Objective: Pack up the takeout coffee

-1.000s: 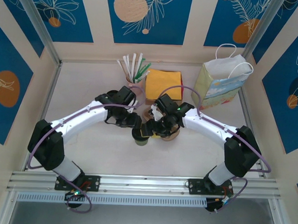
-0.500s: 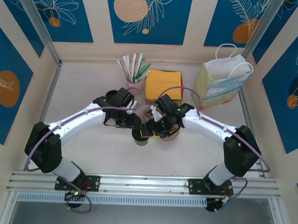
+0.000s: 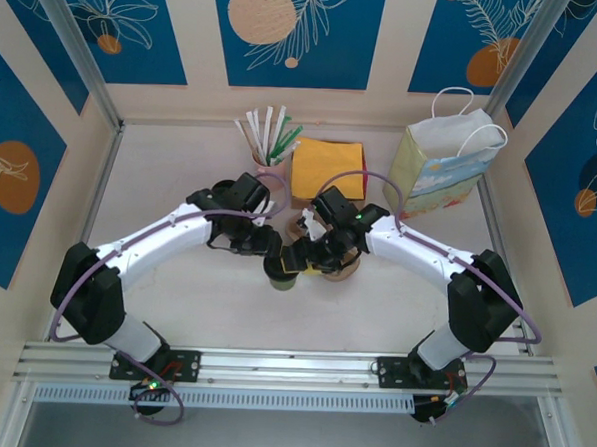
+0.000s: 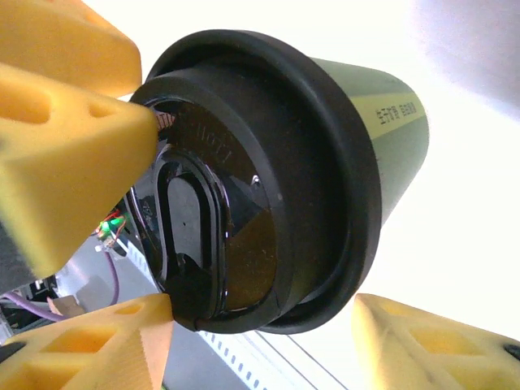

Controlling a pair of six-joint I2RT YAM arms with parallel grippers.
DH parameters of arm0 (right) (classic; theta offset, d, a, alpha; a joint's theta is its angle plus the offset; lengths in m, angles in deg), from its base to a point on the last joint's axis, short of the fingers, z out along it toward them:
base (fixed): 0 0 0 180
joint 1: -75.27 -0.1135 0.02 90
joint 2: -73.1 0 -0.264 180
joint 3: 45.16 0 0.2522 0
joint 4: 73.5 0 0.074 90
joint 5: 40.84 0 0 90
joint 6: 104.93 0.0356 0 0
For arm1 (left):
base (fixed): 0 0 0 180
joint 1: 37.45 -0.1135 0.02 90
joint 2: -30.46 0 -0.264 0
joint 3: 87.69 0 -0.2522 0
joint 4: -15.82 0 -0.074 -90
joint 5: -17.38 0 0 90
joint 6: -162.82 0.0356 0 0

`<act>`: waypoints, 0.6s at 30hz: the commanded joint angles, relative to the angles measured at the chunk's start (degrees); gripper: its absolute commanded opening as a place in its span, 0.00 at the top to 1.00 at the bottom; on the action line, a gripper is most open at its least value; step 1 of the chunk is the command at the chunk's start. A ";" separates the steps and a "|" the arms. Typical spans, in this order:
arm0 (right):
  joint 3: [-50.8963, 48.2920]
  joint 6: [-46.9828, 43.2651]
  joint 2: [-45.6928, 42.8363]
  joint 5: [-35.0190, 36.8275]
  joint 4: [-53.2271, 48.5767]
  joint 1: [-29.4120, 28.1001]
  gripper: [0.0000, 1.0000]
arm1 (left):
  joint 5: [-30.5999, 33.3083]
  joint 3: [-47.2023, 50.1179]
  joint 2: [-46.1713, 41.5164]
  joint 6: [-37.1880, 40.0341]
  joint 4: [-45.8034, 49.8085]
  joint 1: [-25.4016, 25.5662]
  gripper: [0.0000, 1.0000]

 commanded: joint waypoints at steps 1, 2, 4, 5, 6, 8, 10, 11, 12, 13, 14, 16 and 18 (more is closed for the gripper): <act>2.40 -0.79 -0.08 1.64 -2.76 0.37 0.38 | -0.47 -2.90 0.58 0.56 2.59 -0.02 0.63; 2.82 -0.58 -0.30 1.57 -2.72 0.45 0.37 | -0.59 -3.28 0.47 0.49 2.59 0.01 0.62; 3.24 -0.43 -0.78 1.51 -2.71 0.80 0.36 | -0.84 -4.20 0.40 0.34 2.68 -0.01 0.60; 3.45 -0.24 -1.00 1.40 -2.74 0.97 0.36 | -0.99 -4.77 0.31 0.24 2.81 -0.05 0.60; 3.63 -0.17 -1.23 1.31 -2.74 1.15 0.35 | -1.05 -5.27 0.20 0.20 2.94 -0.05 0.59; 4.01 0.09 -1.86 1.28 -2.52 1.50 0.35 | -0.88 -6.34 -0.12 0.06 3.29 -0.05 0.57; 4.46 0.27 -2.57 1.52 -2.63 1.75 0.34 | -0.39 -7.48 -0.47 0.03 3.85 -0.05 0.51; 4.85 0.36 -3.09 2.23 -2.69 1.86 0.34 | -0.12 -8.17 -0.69 0.14 4.21 0.00 0.49; 5.15 0.42 -3.54 3.11 -2.85 1.93 0.33 | 0.14 -8.69 -0.90 0.21 4.54 -0.05 0.47; 5.38 0.37 -4.26 4.24 -2.96 2.08 0.33 | 0.59 -9.39 -1.08 0.43 4.83 -0.05 0.44; 5.59 0.45 -4.98 5.50 -3.00 2.32 0.32 | 1.12 -10.10 -1.30 0.53 5.18 -0.03 0.40; 5.79 0.79 -6.44 8.39 -3.09 2.88 0.32 | 2.21 -11.35 -1.60 0.82 5.73 0.02 0.33; 5.63 1.02 -7.98 10.94 -3.00 3.66 0.31 | 3.05 -12.59 -1.79 1.02 6.19 -0.05 0.31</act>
